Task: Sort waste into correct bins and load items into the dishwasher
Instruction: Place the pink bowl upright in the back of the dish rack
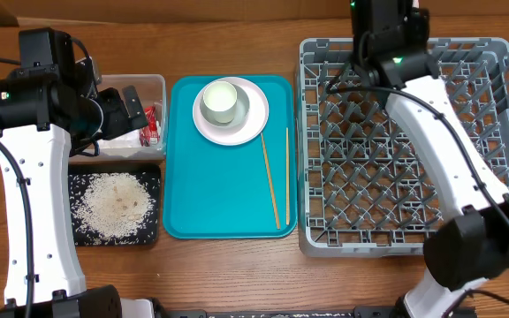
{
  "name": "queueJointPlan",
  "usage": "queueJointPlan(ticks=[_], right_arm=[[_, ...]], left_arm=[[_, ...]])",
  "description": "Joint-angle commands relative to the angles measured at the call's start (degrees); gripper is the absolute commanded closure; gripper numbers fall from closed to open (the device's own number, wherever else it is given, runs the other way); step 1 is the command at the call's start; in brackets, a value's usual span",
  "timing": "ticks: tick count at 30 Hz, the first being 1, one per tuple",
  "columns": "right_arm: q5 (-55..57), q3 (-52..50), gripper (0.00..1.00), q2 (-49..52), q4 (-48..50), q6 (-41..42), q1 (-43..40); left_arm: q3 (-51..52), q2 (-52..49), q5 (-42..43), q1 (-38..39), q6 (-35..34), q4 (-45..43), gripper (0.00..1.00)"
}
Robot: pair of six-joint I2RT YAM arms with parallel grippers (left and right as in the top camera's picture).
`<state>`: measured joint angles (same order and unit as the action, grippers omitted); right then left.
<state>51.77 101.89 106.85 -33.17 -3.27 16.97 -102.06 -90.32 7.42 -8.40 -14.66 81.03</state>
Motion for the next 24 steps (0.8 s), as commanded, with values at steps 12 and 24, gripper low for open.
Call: queueJointPlan(ticks=[12, 24], right_arm=[[14.7, 0.1, 0.96, 14.3, 1.1, -17.8, 9.2], [17.6, -5.1, 0.96, 14.7, 2.6, -16.4, 11.2]], left_arm=[[-1.3, 1.1, -0.5, -0.2, 0.5, 0.0, 0.0], [-1.3, 1.1, -0.5, -0.2, 0.5, 0.0, 0.0]])
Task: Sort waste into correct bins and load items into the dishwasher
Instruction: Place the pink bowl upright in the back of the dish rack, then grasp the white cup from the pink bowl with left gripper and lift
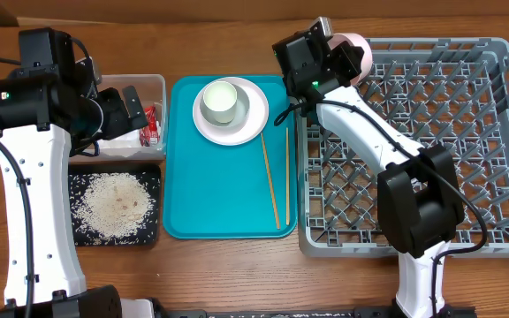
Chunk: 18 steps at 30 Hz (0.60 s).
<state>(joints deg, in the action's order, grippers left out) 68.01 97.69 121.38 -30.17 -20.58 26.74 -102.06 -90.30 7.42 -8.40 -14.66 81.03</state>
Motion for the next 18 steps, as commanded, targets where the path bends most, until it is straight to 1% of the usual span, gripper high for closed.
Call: queueJointPlan(ticks=[1, 3, 4, 6, 7, 10, 12, 15, 17, 18], right_arm=[[1.4, -0.9, 0.96, 0.2, -0.3, 0.8, 2.7], [1.4, -0.9, 0.95, 0.2, -0.3, 0.9, 4.7], [1.4, -0.9, 0.9, 0.2, -0.3, 0.9, 5.2], [2.3, -0.9, 0.73, 0.2, -0.3, 0.9, 6.5], [2.5, -0.9, 0.71, 0.2, -0.4, 0.9, 6.9], [2.7, -0.9, 0.57, 0.2, -1.7, 0.9, 8.0], [2.7, -0.9, 0.41, 0.0, -3.0, 0.9, 8.4], [2.5, -0.9, 0.33, -0.6, -3.8, 1.1, 8.8], [-0.3, -0.8, 0.29, -2.2, -4.4, 1.1, 8.9], [-2.7, -0.5, 0.28, -3.1, -5.1, 1.4, 8.9]], left_arm=[[-1.3, 1.1, -0.5, -0.2, 0.5, 0.0, 0.0], [-1.3, 1.1, -0.5, -0.2, 0.5, 0.0, 0.0], [-1.3, 1.1, -0.5, -0.2, 0.5, 0.0, 0.0], [-1.3, 1.1, -0.5, -0.2, 0.5, 0.0, 0.0], [-1.3, 1.1, -0.5, -0.2, 0.5, 0.0, 0.0], [-1.3, 1.1, -0.5, -0.2, 0.5, 0.0, 0.0], [-1.3, 1.0, -0.5, -0.2, 0.5, 0.0, 0.0], [-1.3, 1.1, -0.5, -0.2, 0.5, 0.0, 0.0], [-1.3, 1.1, -0.5, -0.2, 0.5, 0.0, 0.0], [-1.3, 1.1, -0.5, -0.2, 0.5, 0.0, 0.0]])
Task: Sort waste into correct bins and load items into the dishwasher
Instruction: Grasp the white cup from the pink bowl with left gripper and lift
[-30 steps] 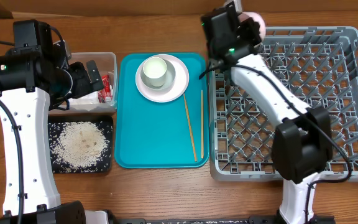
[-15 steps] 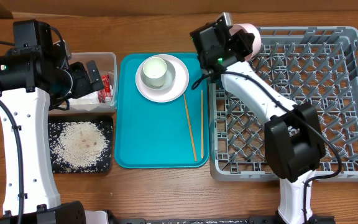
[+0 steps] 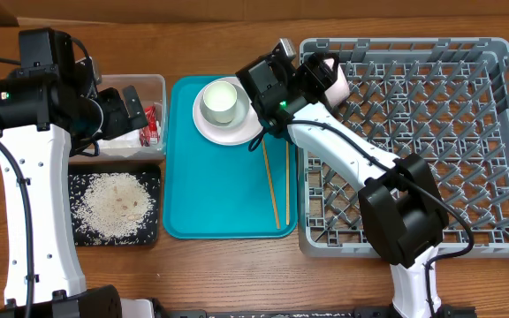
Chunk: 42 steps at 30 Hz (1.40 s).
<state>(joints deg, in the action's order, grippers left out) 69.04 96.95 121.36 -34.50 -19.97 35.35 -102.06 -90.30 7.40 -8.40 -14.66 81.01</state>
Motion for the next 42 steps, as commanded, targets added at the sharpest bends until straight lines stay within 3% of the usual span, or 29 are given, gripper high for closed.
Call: queueJointPlan(ticks=[1, 3, 6, 10, 12, 15, 19, 25, 29, 35, 42], right_arm=[[-5.8, 0.6, 0.27, -3.9, -1.6, 2.0, 0.3], [-12.2, 1.8, 0.26, -6.0, -4.3, 4.6, 0.0], [-30.4, 5.4, 0.18, -10.8, -10.4, 12.1, -2.7], [-53.0, 9.1, 0.12, -16.3, -15.4, 19.8, -10.7], [-63.3, 10.3, 0.0, -18.5, -16.9, 22.4, -15.6], [-78.8, 10.6, 0.0, -21.4, -18.4, 25.7, -24.5], [-90.3, 10.5, 0.0, -21.9, -21.8, 25.8, -32.7], [-90.5, 10.3, 0.0, -21.9, -26.6, 25.5, -35.8], [-89.2, 10.3, 0.0, -21.9, -26.6, 25.5, -35.8], [-89.2, 10.3, 0.0, -21.9, -26.6, 25.6, -35.8], [-89.2, 10.3, 0.0, -21.9, -26.9, 25.6, -35.8]], left_arm=[[-1.3, 1.1, -0.5, -0.2, 0.5, 0.0, 0.0], [-1.3, 1.1, -0.5, -0.2, 0.5, -0.1, 0.0], [-1.3, 1.1, -0.4, -0.1, 0.5, -0.7, 0.0], [-1.3, 0.3, 4.2, 1.6, 2.7, -2.6, 0.01], [-1.3, -0.8, 9.7, 3.3, 7.4, -5.1, 0.08], [-1.3, -4.2, 11.7, 7.7, 10.1, -8.5, 0.11], [-1.3, -13.3, 11.1, 15.6, 12.1, -11.7, 0.14], [-1.3, -24.6, 6.8, 19.3, 6.4, -19.3, 0.27], [-1.3, -25.9, 5.7, 19.2, 3.5, -22.5, 0.33], [-2.1, -26.1, -6.9, 19.3, -5.5, -24.9, 0.35], [-2.1, -29.4, -7.0, 19.3, -5.5, -28.2, 0.4]])
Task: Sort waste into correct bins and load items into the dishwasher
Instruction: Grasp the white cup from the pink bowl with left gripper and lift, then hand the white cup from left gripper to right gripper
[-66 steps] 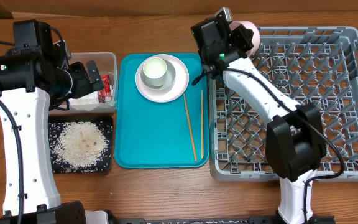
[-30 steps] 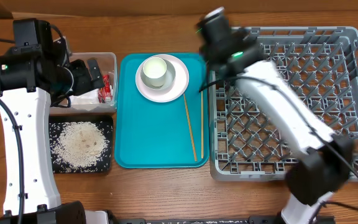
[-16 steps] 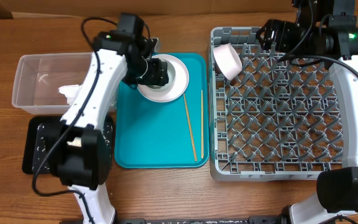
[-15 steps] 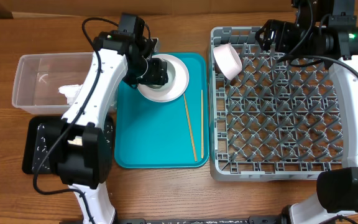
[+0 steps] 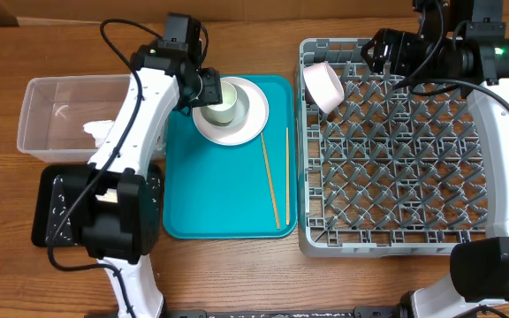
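Note:
A pale green cup (image 5: 225, 99) stands on a white plate (image 5: 247, 125) at the back of the teal tray (image 5: 210, 194). My left gripper (image 5: 203, 88) is at the cup's left rim; the overhead view does not show how its fingers stand. Two chopsticks (image 5: 272, 181) lie on the tray's right side. A pink bowl (image 5: 322, 86) stands on edge in the back left corner of the grey dishwasher rack (image 5: 414, 238). My right gripper (image 5: 383, 53) is open over the rack's back edge, apart from the bowl and to its right.
A clear plastic bin (image 5: 38, 132) with white tissue in it sits at the far left. A black tray (image 5: 56, 212) with only pale specks lies in front of it, partly under my left arm's base. The rack's tines cover the right half of the table.
The pink bowl was in my right gripper beside the plate; it now stands in the rack and the gripper is off it. My left arm went from the bin to the cup. The rice heap is gone.
My right arm was first over the rack's back with no bowl showing. Then it held a pink bowl at the rack's back left corner, then beside the plate. The left arm stayed over the bin throughout. Now the bowl is racked and the left gripper is at the cup.

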{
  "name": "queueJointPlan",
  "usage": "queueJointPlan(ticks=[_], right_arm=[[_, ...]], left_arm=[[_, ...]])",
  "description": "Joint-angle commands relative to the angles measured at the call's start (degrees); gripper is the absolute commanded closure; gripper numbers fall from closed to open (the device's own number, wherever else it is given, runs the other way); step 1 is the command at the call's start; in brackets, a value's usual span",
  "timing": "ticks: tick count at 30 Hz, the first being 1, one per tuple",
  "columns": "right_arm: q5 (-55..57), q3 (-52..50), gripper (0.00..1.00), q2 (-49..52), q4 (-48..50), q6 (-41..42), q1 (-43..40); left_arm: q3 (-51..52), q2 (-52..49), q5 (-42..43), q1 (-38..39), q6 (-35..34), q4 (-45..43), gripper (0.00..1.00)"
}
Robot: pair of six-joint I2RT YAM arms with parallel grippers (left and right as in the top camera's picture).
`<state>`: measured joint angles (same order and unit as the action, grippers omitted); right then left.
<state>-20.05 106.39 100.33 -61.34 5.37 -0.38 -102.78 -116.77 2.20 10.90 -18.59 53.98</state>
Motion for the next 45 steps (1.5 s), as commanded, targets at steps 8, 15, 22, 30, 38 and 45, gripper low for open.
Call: queueJointPlan(ticks=[8, 15, 22, 30, 38, 45], right_arm=[[-0.1, 0.8, 0.0, -0.9, -0.6, 0.2, -0.1], [-0.2, 0.8, 0.01, -0.9, -0.8, 0.2, -0.1], [-5.1, 0.8, 0.01, -0.9, -1.6, 0.3, -0.1], [-26.7, 0.8, 0.01, 0.6, 0.8, 0.2, 1.9], [-43.3, 0.8, 0.02, 3.6, 15.6, 0.3, 13.4], [-41.5, 0.8, 0.14, 4.2, 23.6, 0.9, 19.8]], left_arm=[[-1.3, -6.1, 2.9, 0.0, -1.1, -3.2, 0.71], [-1.4, -6.3, 4.1, 0.0, -1.2, -3.1, 0.96], [-12.6, -2.8, 26.0, -3.3, 1.3, 10.7, 0.96], [-17.8, 3.5, 57.0, -12.2, 10.4, 18.2, 0.96], [-17.8, 3.7, 76.9, -15.3, 14.1, 17.7, 0.96], [-17.8, 3.7, 83.4, -15.3, 16.0, 17.9, 0.96]])
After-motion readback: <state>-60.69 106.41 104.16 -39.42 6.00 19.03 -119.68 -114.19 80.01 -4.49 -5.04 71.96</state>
